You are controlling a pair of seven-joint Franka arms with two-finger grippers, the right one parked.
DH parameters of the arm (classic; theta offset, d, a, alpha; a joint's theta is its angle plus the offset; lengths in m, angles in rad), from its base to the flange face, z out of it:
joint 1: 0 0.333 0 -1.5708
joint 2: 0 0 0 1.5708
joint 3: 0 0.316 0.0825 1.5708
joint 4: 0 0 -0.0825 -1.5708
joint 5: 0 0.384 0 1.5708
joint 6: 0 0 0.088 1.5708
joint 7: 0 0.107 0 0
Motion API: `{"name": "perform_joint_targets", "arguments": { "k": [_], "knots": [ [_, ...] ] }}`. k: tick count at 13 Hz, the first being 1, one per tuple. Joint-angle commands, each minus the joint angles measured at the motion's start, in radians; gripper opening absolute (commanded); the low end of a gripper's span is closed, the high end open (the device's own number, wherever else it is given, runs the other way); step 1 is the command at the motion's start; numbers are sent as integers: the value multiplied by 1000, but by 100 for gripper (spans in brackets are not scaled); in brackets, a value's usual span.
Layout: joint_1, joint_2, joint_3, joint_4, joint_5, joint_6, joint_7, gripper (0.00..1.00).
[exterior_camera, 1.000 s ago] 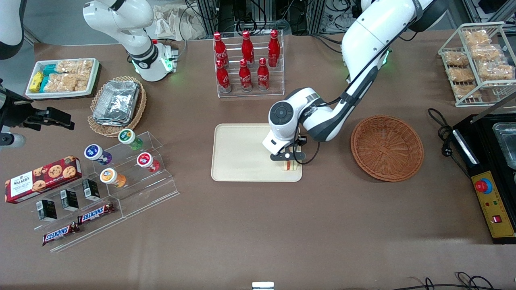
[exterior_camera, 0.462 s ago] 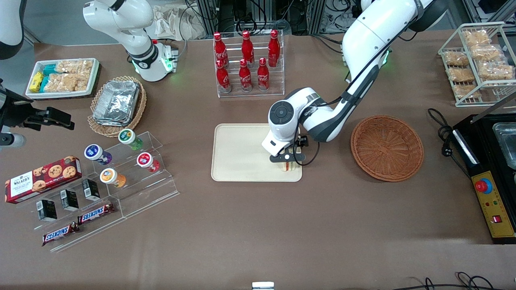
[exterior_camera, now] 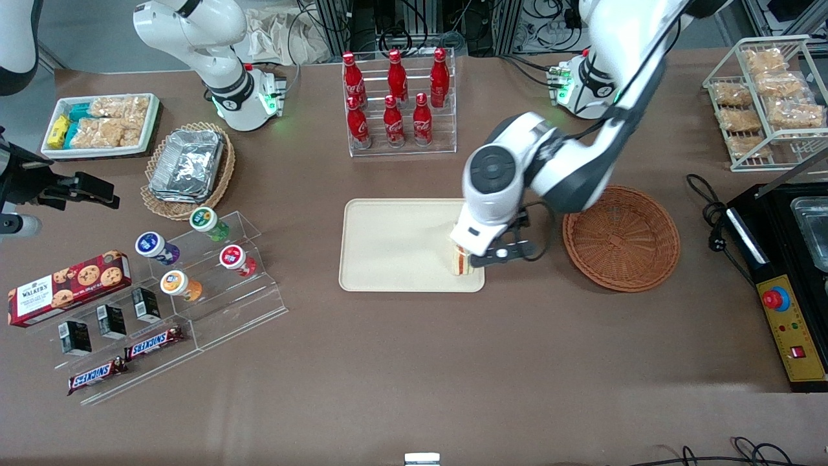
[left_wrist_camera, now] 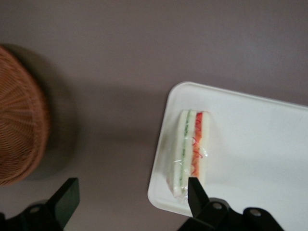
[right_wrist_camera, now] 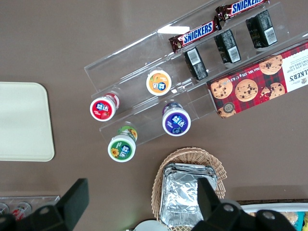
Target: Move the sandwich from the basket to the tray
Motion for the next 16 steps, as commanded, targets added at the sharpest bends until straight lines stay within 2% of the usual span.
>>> {"name": "perform_joint_targets", "arguments": {
  "k": [1,3,6,8,11,14,16],
  "knots": [
    [61,-184,55,-24,-114,-71,135,100],
    [53,-271,158,-29,-138,-134,254,100],
    [59,-364,319,-32,-141,-215,568,100],
    [61,-403,397,-32,-139,-265,707,100],
    [62,-417,518,-29,-127,-308,1007,100],
    [62,-385,542,9,-134,-297,1016,100],
    [62,-317,543,103,-138,-298,970,100]
  ]
}}
